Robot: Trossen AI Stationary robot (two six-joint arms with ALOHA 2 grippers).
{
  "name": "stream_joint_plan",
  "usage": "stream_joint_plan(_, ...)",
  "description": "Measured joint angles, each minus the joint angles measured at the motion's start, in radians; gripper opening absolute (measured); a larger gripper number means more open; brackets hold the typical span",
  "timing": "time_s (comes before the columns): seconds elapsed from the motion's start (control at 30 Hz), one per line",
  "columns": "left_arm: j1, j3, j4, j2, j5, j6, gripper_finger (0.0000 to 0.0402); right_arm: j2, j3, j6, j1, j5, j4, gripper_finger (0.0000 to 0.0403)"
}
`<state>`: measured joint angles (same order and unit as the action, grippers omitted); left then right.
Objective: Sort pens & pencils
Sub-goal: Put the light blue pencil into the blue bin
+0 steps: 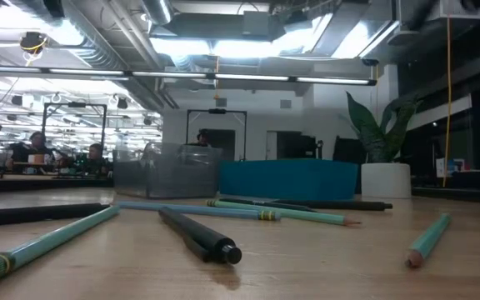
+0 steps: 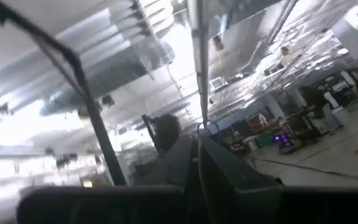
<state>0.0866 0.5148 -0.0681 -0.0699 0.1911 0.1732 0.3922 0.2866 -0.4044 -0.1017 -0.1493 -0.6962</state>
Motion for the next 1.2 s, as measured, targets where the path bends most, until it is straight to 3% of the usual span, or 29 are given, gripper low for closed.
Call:
stream_joint_plan(0.1,0.0,0.188,-0.125,-0.099,-0.074,-0.032,0.0043,0.197,0.216,0.072,-0.001,0.084,0.097,0.0031)
stream_joint_plan(0.23,0.0,0.376,-0.399,-0.307,-0.086,-0.026,0.0043,0.45,0.529,0.096,-0.001,0.142,0.421,0.0031)
stream_joint_plan(0.37,-0.009,0.492,-0.587,-0.521,-0.139,0.017,0.0043,0.673,0.809,0.096,-0.001,0.184,0.743,0.0031)
stream_joint_plan(0.53,-0.063,0.619,-0.727,-0.727,-0.21,0.035,0.0043,0.892,1.08,0.096,-0.008,0.356,0.881,0.0031)
stream_joint_plan(0.67,-0.129,0.724,-0.917,-0.832,-0.208,0.101,0.0043,1.023,1.254,0.091,-0.022,0.379,1.105,0.0031)
stream_joint_plan(0.83,-0.233,0.815,-1.098,-0.892,-0.133,0.275,0.0043,1.132,1.363,0.063,-0.034,0.342,1.374,0.0031)
stream_joint_plan(1.1,-0.381,0.829,-1.278,-0.892,0.061,0.713,0.0043,1.199,1.361,-0.08,-0.035,0.307,1.419,0.0031)
stream_joint_plan(1.2,-0.435,0.829,-1.306,-0.893,0.107,0.812,0.0043,1.221,1.361,-0.144,-0.039,0.277,1.413,0.0031)
